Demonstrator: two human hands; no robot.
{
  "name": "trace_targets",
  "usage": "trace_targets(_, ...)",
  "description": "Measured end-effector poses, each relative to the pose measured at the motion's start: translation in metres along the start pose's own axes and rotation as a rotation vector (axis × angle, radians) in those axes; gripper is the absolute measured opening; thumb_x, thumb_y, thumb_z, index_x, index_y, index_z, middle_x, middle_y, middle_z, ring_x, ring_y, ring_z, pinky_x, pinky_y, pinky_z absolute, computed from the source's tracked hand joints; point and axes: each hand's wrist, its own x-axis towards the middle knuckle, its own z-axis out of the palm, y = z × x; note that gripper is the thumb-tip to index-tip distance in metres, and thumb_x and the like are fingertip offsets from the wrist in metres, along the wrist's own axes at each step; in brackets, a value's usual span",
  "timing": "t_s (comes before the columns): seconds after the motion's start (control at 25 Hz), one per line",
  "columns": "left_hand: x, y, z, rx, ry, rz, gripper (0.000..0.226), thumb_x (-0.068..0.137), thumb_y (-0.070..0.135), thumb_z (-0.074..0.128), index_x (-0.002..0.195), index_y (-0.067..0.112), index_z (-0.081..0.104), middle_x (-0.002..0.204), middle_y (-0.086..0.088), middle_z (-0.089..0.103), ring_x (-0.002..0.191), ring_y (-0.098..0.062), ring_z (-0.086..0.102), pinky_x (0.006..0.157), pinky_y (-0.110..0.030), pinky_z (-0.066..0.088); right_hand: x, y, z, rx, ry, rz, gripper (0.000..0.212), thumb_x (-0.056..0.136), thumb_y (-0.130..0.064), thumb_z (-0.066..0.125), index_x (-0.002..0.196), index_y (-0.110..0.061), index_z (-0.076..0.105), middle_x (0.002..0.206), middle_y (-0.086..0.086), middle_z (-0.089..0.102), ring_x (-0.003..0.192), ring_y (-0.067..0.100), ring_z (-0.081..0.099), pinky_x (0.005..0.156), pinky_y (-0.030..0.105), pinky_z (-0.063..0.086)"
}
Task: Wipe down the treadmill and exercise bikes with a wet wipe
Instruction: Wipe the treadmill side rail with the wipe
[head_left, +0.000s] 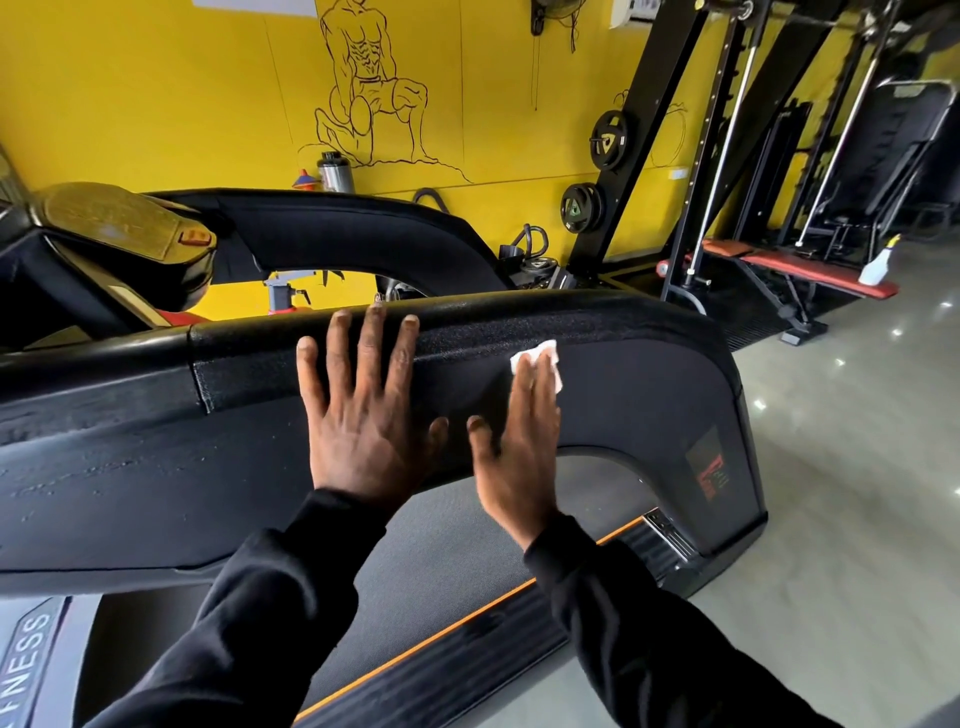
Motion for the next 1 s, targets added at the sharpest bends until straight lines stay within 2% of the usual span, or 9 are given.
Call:
trace_targets(0.16, 0.000, -0.001, 0.000, -0.016, 0.017, 0.013, 0.097, 0.069, 0.053, 0.073, 0.150, 0.013, 0.038, 0.154, -0.018, 0.036, 0.143, -0.038, 0.020, 0.118, -0.049, -0.008, -0.029, -0.004, 0.010, -0.139, -0.144, -0.352, 0.064, 0.097, -0.036, 0.032, 0.154, -0.011, 0.019, 0.163, 0.009, 0.004, 0.151, 0.024, 0.002, 0.113, 0.061, 0.021)
trace_targets(0.32, -0.001, -0.004, -0.002, -0.002, -0.002, 0.045, 0.106, 0.061, 0.050, 0.080, 0.150, 0.012, 0.038, 0.155, -0.017, 0.033, 0.144, -0.038, 0.019, 0.118, -0.048, -0.008, 0.000, 0.001, 0.004, 0.012, 0.015, -0.008, 0.070, 0.090, -0.030, 0.036, 0.154, -0.006, 0.018, 0.163, 0.010, 0.002, 0.151, 0.022, 0.001, 0.112, 0.059, 0.023)
trace_targets(0.48, -0.004, -0.004, -0.004, -0.031, 0.007, 0.037, 0.096, 0.067, 0.052, 0.070, 0.149, 0.013, 0.040, 0.155, -0.015, 0.035, 0.144, -0.037, 0.020, 0.119, -0.049, -0.006, -0.030, -0.012, 0.015, -0.073, -0.108, -0.285, 0.062, 0.096, -0.027, 0.034, 0.154, -0.010, 0.018, 0.163, 0.008, 0.002, 0.151, 0.025, 0.002, 0.112, 0.062, 0.021)
trace_targets(0.56, -0.005, -0.011, -0.009, -0.048, 0.034, -0.006, 0.092, 0.067, 0.054, 0.065, 0.147, 0.013, 0.043, 0.153, -0.014, 0.038, 0.143, -0.037, 0.020, 0.118, -0.049, -0.006, -0.012, 0.002, 0.007, -0.084, -0.057, -0.287, 0.061, 0.095, -0.025, 0.036, 0.153, -0.012, 0.023, 0.163, 0.007, 0.008, 0.150, 0.023, 0.008, 0.111, 0.062, 0.022)
trace_targets(0.64, -0.007, -0.022, -0.014, -0.033, 0.061, -0.086, 0.092, 0.067, 0.054, 0.068, 0.147, 0.015, 0.043, 0.152, -0.015, 0.038, 0.143, -0.038, 0.019, 0.118, -0.047, -0.011, -0.002, 0.001, 0.002, -0.033, -0.004, -0.156, 0.062, 0.092, -0.022, 0.038, 0.152, -0.010, 0.027, 0.162, 0.008, 0.012, 0.150, 0.023, 0.010, 0.110, 0.059, 0.022)
trace_targets(0.76, -0.012, -0.032, -0.016, -0.005, 0.059, -0.110, 0.101, 0.063, 0.053, 0.081, 0.149, 0.016, 0.040, 0.153, -0.017, 0.036, 0.143, -0.039, 0.019, 0.117, -0.046, -0.012, -0.039, 0.001, 0.017, -0.086, -0.124, -0.368, 0.060, 0.094, -0.022, 0.039, 0.151, -0.008, 0.027, 0.162, 0.010, 0.011, 0.150, 0.027, 0.010, 0.112, 0.060, 0.022)
trace_targets(0.84, -0.012, -0.036, -0.015, 0.003, 0.052, -0.082, 0.106, 0.060, 0.052, 0.084, 0.149, 0.016, 0.039, 0.152, -0.017, 0.037, 0.143, -0.038, 0.020, 0.118, -0.046, -0.011, -0.043, 0.015, 0.018, -0.104, -0.129, -0.456, 0.054, 0.096, -0.021, 0.041, 0.148, -0.008, 0.034, 0.159, 0.014, 0.018, 0.147, 0.031, 0.019, 0.109, 0.062, 0.027)
trace_targets(0.96, -0.012, -0.037, -0.015, 0.017, 0.056, -0.067, 0.106, 0.060, 0.052, 0.084, 0.149, 0.015, 0.040, 0.152, -0.017, 0.037, 0.142, -0.036, 0.019, 0.118, -0.047, -0.010, 0.000, 0.012, 0.009, 0.060, 0.090, -0.221, 0.046, 0.099, -0.025, 0.044, 0.141, -0.005, 0.046, 0.141, 0.019, 0.036, 0.130, 0.037, 0.041, 0.103, 0.055, 0.038)
trace_targets(1.0, -0.013, -0.037, -0.015, 0.018, 0.059, -0.069, 0.106, 0.060, 0.052, 0.083, 0.149, 0.015, 0.040, 0.152, -0.017, 0.037, 0.142, -0.036, 0.019, 0.118, -0.047, -0.009, 0.003, 0.009, 0.008, 0.069, 0.125, -0.237, 0.044, 0.099, -0.025, 0.047, 0.137, -0.003, 0.051, 0.134, 0.017, 0.042, 0.124, 0.037, 0.045, 0.101, 0.052, 0.041)
